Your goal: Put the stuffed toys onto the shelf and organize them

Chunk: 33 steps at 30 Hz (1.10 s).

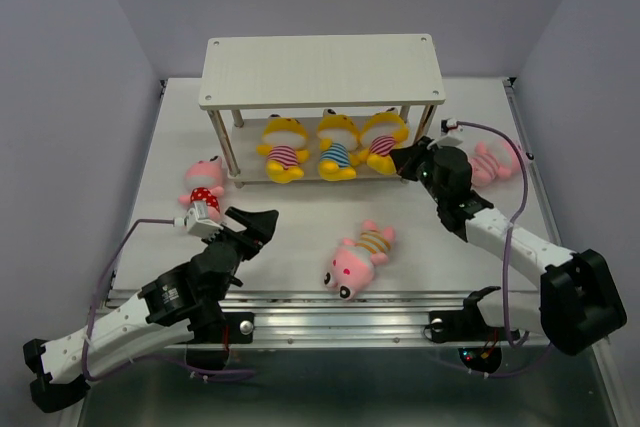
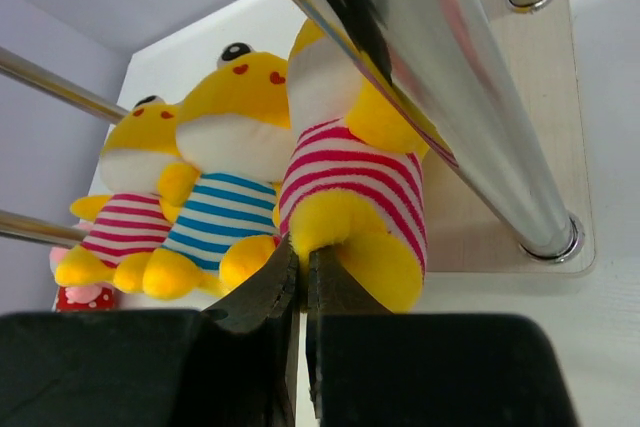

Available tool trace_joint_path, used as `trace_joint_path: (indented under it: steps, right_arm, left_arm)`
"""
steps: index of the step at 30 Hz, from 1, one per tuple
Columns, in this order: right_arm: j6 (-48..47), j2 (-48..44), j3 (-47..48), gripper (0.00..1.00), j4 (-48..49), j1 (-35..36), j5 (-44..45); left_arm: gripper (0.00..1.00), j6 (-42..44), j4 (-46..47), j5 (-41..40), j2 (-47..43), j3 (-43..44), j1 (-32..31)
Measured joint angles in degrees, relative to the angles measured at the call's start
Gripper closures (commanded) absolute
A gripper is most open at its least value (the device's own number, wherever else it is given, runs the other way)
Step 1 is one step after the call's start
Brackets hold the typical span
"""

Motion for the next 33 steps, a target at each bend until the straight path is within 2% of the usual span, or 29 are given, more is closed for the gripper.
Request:
trace_joint_path:
  steps: [14, 29, 31, 32, 33]
  right_arm:
    - [7.5, 3.1, -3.1, 0.99, 2.9, 0.0, 1.6]
    - [20.1, 4.0, -5.5, 0.99, -0.3, 0.0, 6.3]
    - [21.8, 4.0, -5.9, 0.92, -0.4, 0.0, 6.8]
    - [23.0, 4.0, -6.0, 0.82, -0.6, 0.0, 7.0]
    - [24.3, 4.0, -6.1, 0.81, -0.8, 0.0, 7.0]
  left_arm:
    - [0.01, -1.3, -1.3, -0.1, -1.0, 0.0, 0.0]
    - [0.01, -1.4, -1.6, -0.2, 0.0, 0.0, 0.0]
    - [0.01, -1.4, -1.6, -0.2, 0.2, 0.0, 0.0]
    - [0.01, -1.4, -1.6, -0.2, 0.3, 0.0, 0.0]
    - [0.01, -1.4, -1.6, -0.2, 0.5, 0.0, 0.0]
